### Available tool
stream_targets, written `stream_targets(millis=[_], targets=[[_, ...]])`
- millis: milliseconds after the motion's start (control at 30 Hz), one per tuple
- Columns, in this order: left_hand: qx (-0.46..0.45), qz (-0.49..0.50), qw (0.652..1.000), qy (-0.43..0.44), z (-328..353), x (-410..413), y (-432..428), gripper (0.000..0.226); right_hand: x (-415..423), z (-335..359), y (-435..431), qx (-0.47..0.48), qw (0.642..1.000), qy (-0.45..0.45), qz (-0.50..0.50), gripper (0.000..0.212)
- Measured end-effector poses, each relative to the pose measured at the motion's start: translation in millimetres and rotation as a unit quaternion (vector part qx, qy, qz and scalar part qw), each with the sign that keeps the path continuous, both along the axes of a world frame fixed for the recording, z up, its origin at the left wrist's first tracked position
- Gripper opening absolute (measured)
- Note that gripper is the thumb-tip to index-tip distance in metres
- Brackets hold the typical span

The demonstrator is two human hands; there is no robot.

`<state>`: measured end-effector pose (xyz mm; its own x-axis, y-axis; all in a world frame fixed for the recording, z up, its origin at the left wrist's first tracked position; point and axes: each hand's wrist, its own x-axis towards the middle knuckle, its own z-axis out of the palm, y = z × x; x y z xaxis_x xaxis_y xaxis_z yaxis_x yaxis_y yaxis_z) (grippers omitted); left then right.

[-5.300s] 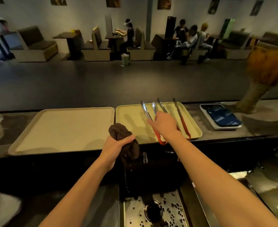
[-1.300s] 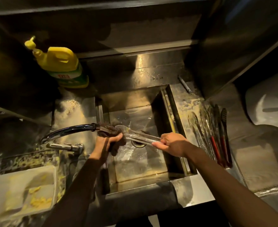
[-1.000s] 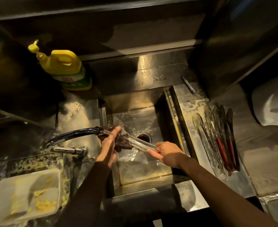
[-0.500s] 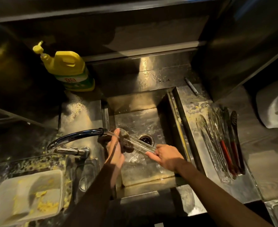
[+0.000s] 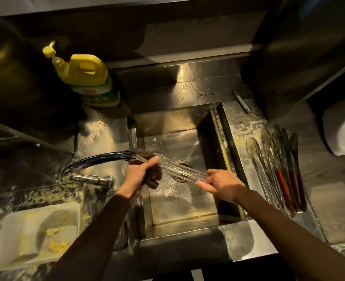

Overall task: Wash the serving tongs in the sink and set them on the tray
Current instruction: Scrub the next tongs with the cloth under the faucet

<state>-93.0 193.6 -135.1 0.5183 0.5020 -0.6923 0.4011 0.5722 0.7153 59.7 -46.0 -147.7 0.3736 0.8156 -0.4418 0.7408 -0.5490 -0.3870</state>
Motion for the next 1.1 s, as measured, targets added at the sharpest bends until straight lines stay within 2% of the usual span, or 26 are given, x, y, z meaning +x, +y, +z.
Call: stream_targets(millis=[33,167,233,300,367,467,600,667,733,833,867,1000,1033,1100], targets=[[0.026,-0.007,1.0,0.009,1.7,1.2,-3.3,0.028,1.0,3.7,2.3,-0.005,1.0,-0.007,0.012,0.077],[0.137,0.086,0.987,0.003,3.0,5.9,-4.3,0.017,3.0,15.2,10.9,-0.014,0.998,-0.044,0.034,0.067],[0.189,0.111,0.976,0.005,0.0,7.4,1.0,0.013,7.9,18.3,9.5,-0.014,0.998,-0.051,0.032,0.075],[0.137,0.184,0.973,0.002,-1.3,6.2,7.3,0.014,12.6,17.4,3.2,0.0,0.999,-0.04,-0.003,0.089],[0.021,0.237,0.97,-0.038,-4.5,3.7,12.8,0.018,10.6,13.0,-1.7,0.062,0.995,-0.002,-0.083,0.092],[-0.138,0.23,0.957,-0.11,-9.2,1.5,6.1,0.042,-6.8,12.4,8.4,0.129,0.969,0.094,-0.187,0.074],[-0.279,0.244,0.914,-0.163,-5.5,9.7,-13.1,0.051,-42.2,10.3,33.5,0.089,0.97,0.145,-0.175,0.054],[-0.274,0.215,0.92,-0.179,-4.9,15.8,-19.4,0.05,-55.5,11.1,46.9,0.093,0.969,0.144,-0.175,0.055],[-0.205,0.132,0.956,-0.163,-10.4,18.0,-31.9,0.038,-61.2,12.2,59.1,0.094,0.97,0.144,-0.171,0.059],[-0.149,0.063,0.982,-0.097,-16.1,22.4,-48.1,0.017,-63.2,14.2,68.4,0.091,0.969,0.157,-0.17,0.061],[-0.14,0.062,0.985,-0.075,-17.0,22.4,-48.7,0.016,-64.1,15.2,68.7,0.09,0.967,0.166,-0.174,0.062],[-0.123,0.052,0.989,-0.07,-11.7,21.9,-36.2,0.049,-57.8,23.0,61.2,0.063,0.975,0.166,-0.133,0.049],[-0.125,0.062,0.987,-0.077,-11.7,21.7,-31.1,0.05,-51.3,25.7,57.6,0.06,0.976,0.168,-0.126,0.05],[-0.141,0.112,0.979,-0.091,-17.3,18.0,-19.2,0.034,-37.8,26.9,48.8,0.056,0.981,0.158,-0.096,0.055]])
